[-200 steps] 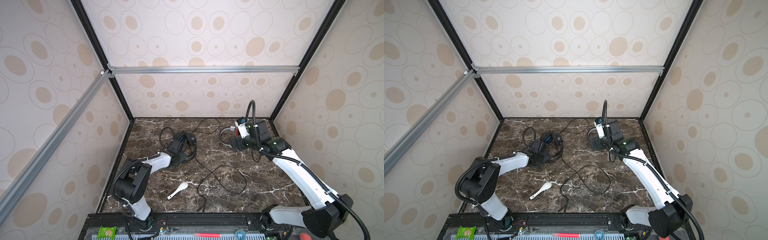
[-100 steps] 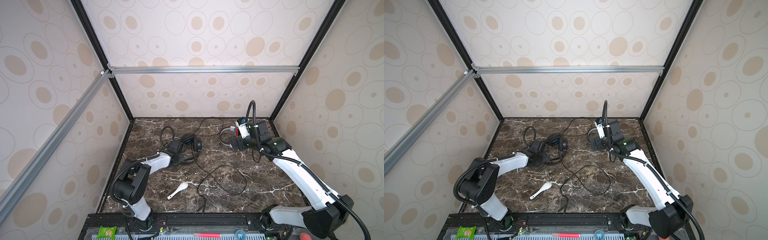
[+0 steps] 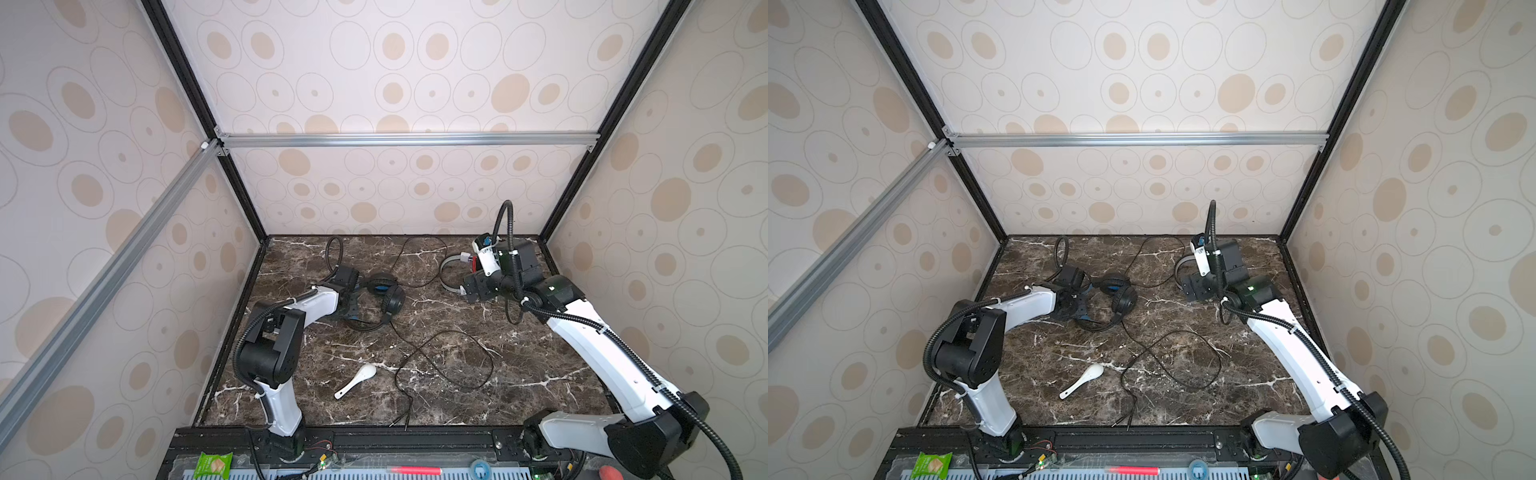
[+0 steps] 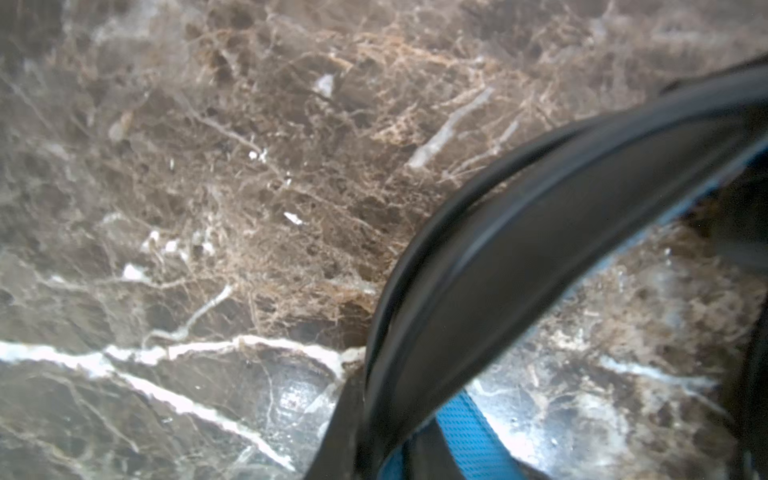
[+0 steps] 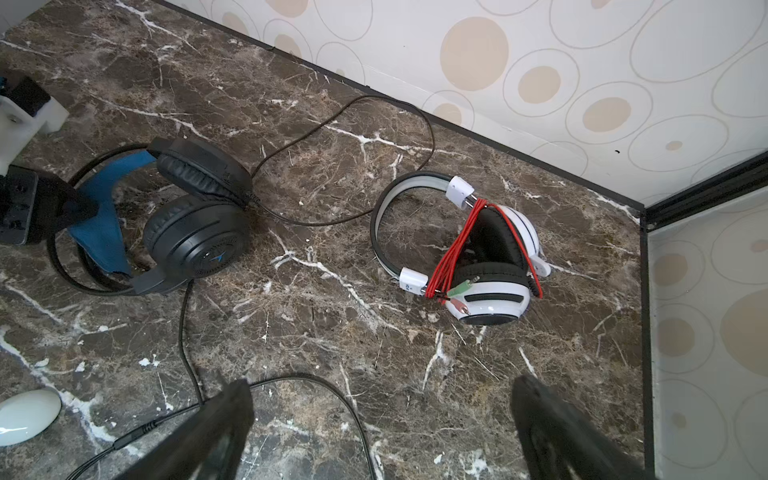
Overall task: Wrap the headphones
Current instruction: 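Lower the left gripper onto the black headphones' headband and close it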
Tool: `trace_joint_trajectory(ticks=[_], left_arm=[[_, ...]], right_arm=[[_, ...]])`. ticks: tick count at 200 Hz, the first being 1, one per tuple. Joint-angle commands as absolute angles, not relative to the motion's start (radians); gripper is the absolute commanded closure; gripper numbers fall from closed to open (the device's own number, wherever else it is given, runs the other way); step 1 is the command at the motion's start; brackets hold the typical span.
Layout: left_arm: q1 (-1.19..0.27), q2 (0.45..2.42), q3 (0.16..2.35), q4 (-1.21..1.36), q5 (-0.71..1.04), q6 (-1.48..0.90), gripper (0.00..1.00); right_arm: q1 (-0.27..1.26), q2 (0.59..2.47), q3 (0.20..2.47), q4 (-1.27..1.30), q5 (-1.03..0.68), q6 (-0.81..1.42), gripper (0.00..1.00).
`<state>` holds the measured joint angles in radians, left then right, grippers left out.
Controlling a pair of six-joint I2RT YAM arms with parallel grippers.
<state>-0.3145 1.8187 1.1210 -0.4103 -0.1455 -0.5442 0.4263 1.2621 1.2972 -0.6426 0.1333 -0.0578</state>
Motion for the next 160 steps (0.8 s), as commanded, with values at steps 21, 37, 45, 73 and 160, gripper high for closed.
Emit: trace_joint_trajectory(ticks=[21,37,45,73,160], left_arm=[[-0.305,1.833,1.154,-0.484,-0.160,-0.571,0.48],[-0.305,1.793,1.118,-0.476,-0.137,-0.648,0.25],[-0.305,1.776,1.098,-0.474,-0.132,-0.693,0.19],[-0.309,1.725,1.017,-0.425,-0.117,-0.825,0.16],[-0.323,1.799,1.049,-0.417,-0.121,-0.883,0.37]], right_arm=[[0.432,1.232,1.285,-0.644,0.148,-0.065,0.00],[0.432,1.226,1.278,-0.644,0.156,-0.067,0.00],[0.431,1.224,1.275,-0.643,0.162,-0.065,0.00],[0.431,1.228,1.271,-0.629,0.165,-0.066,0.00],[0.432,1.224,1.256,-0.628,0.173,-0.080,0.00]])
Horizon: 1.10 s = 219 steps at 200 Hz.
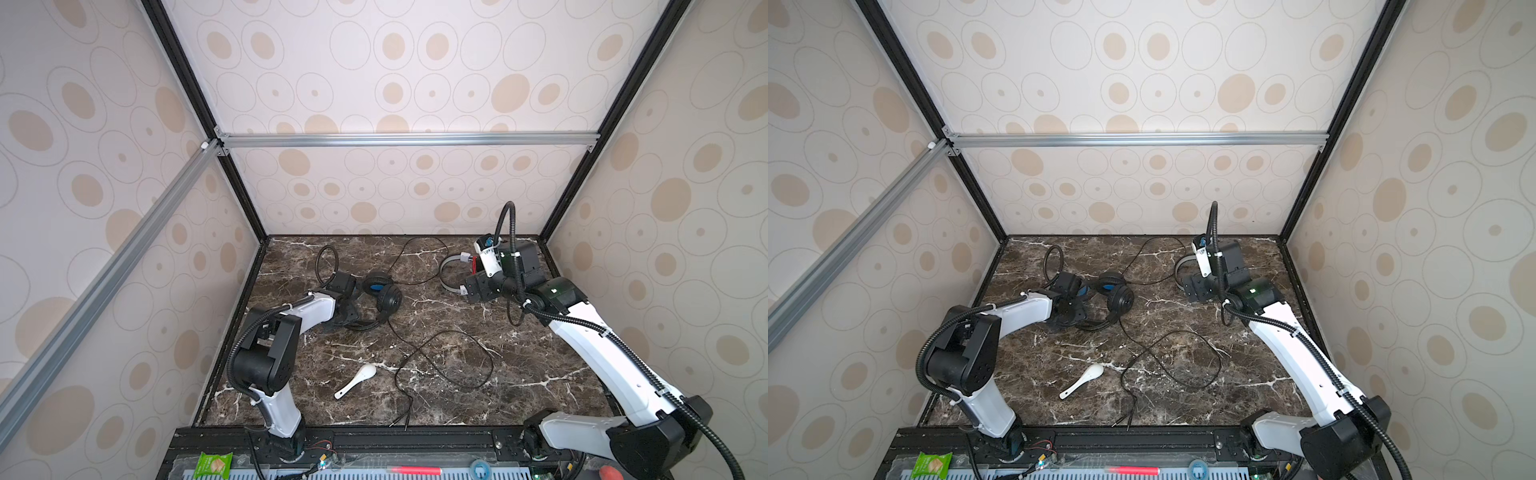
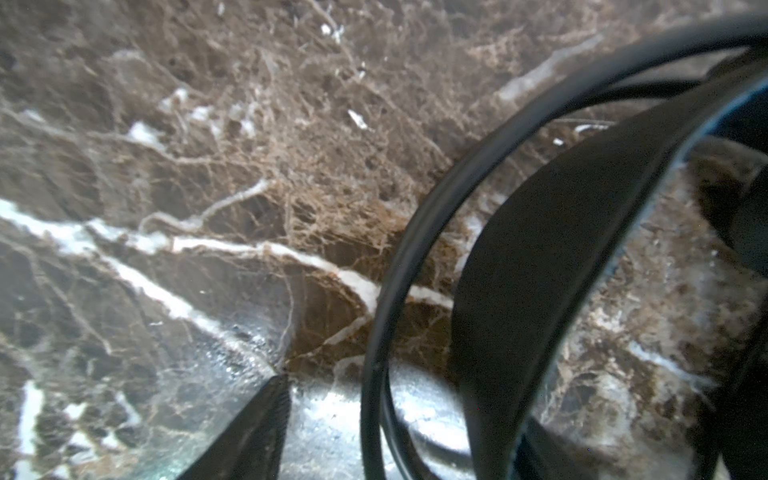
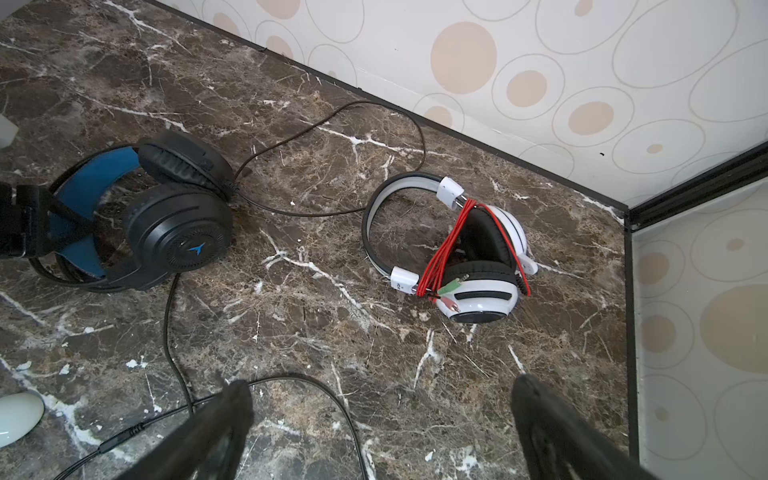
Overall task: Wrap the headphones
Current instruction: 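Lower the left gripper onto the black headphones' headband and close it, then lift the black headphones high with the left gripper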
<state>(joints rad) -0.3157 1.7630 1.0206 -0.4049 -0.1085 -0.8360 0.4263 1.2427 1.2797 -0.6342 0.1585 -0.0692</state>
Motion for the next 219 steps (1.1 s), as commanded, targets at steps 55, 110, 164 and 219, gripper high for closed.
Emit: trace_joint_trajectory(ticks=[55,110,164,219], left_arm=[[-0.341,1.845,1.077,-0.428,-0.167,-0.910,0.75],[-0.324,1.823,1.198,-0.549,-0.305,-0.791,1.00],[-0.293,1.723,1.441,-0.594,-0.391,-0.473,1.00],[-0.291,1.656,1.683,-0.621,-0.273,-0.237,1.00]], right_arm=[[0.432,1.226,1.259,-0.628,0.164,-0.095,0.00],[0.431,1.225,1.263,-0.625,0.136,-0.111,0.00],[0.432,1.227,1.282,-0.602,0.034,-0.100,0.01],[0.430,1.140,1.203,-0.457,-0.255,-0.221,0.03]])
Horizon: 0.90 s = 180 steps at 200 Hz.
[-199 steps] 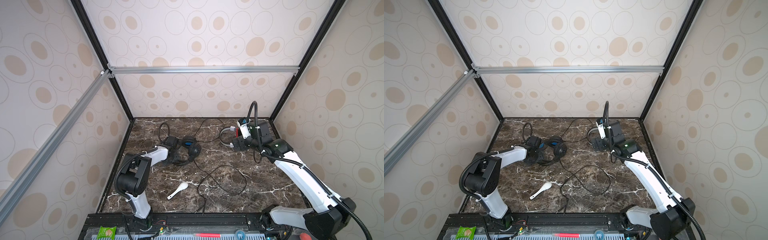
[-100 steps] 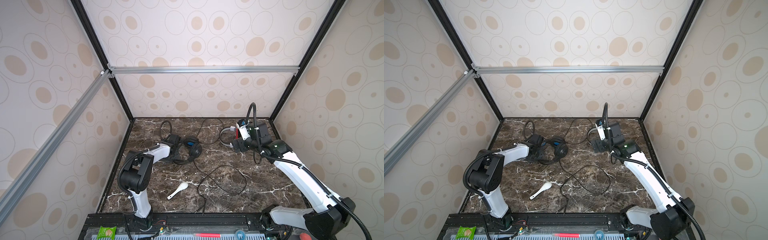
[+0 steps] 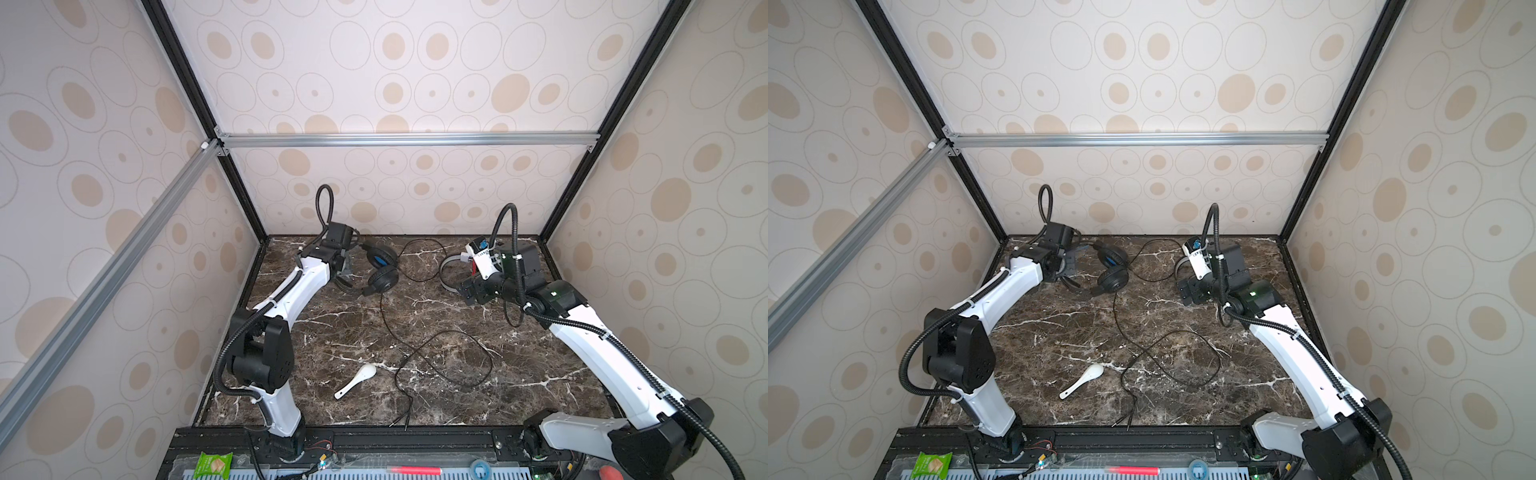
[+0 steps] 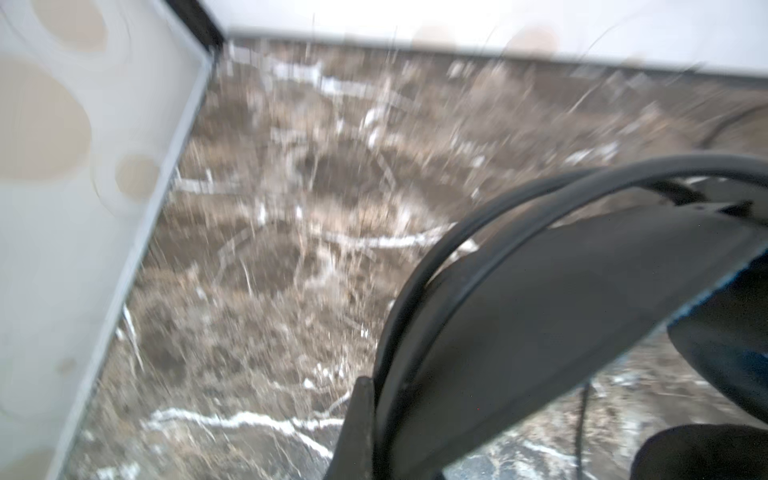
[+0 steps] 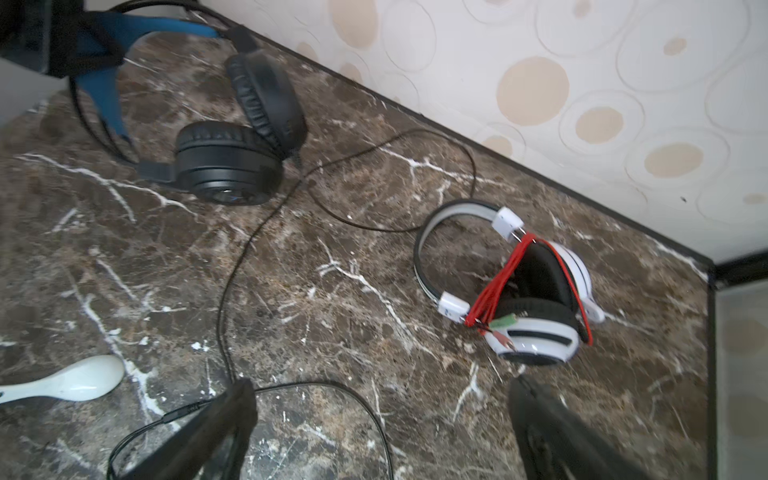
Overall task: Wrap the headphones
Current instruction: 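Lift the black headphones high with the left gripper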
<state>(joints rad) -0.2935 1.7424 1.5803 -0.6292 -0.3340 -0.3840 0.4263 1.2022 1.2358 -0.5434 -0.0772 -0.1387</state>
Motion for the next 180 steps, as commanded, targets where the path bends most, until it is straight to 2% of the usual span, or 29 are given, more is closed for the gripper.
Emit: trace_joint_trajectory(ticks=[1,42,116,180], left_arm=[[-0.291,1.654,1.686,-0.621,-0.271,-0.234,1.00],[-0.292,1.620,1.809,-0.610,-0.126,-0.159,1.00],[-0.292,1.594,1.997,-0.626,0.022,-0.163,1.00],[-0.293,1.578,2.053,-0.682,0.127,-0.236,1.00]], right_arm=[[0.430,1.140,1.202,-0.455,-0.259,-0.222,0.03],[0.420,1.176,1.203,-0.425,-0.348,-0.245,0.03],[0.416,1.289,1.197,-0.218,-0.492,-0.147,0.05],[0.414,1.407,1.155,-0.003,-0.487,-0.060,0.11]])
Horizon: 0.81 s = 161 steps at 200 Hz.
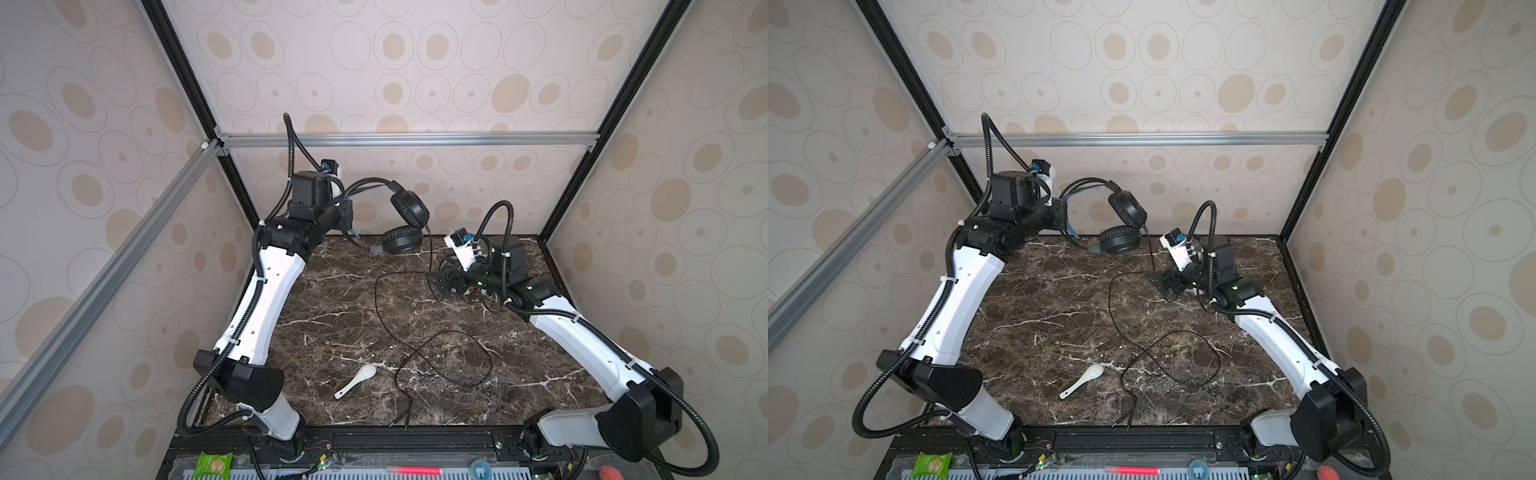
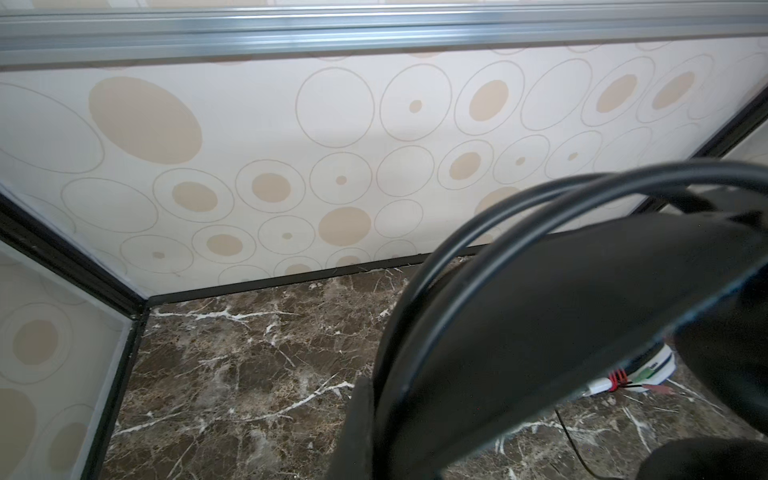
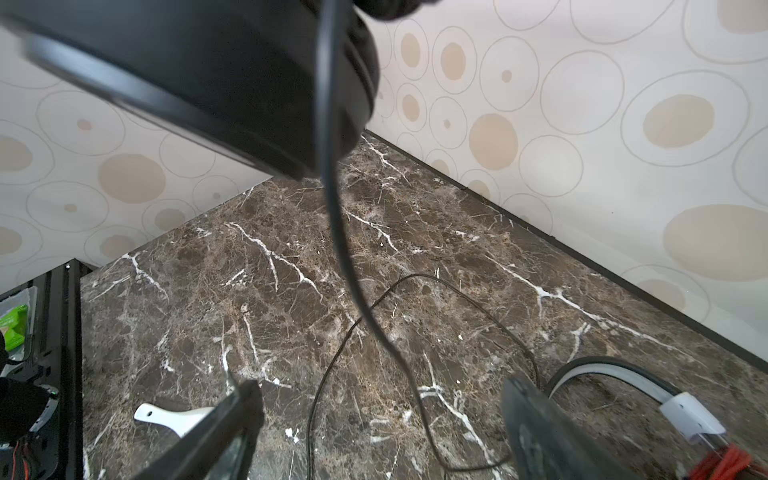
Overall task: Wrap the headphones
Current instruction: 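Lift the black headphones high with the left gripper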
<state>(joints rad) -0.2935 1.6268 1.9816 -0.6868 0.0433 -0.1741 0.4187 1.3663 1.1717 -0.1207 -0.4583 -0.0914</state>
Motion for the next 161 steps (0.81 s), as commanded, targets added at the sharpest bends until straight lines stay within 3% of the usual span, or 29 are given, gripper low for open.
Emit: trace_joint_trajectory(ticks=[1,103,161], left_arm=[[-0.293,1.578,2.054,-0.684,0.128,-0.237,1.00],[-0.293,1.633,2.309,-0.810,0.207,-0.349,1.00],[-0.291,1.638,2.315,-0.772,0.217,-0.401,1.00]], right_arm=[[0.415,1.409,1.155,-0.002,-0.487,-0.060,0.11],[0.386,1.483,1.056,0.196,-0.540,0.021,0.26],[0.359,1.477,0.989,0.245,-0.549,0.064,0.48]])
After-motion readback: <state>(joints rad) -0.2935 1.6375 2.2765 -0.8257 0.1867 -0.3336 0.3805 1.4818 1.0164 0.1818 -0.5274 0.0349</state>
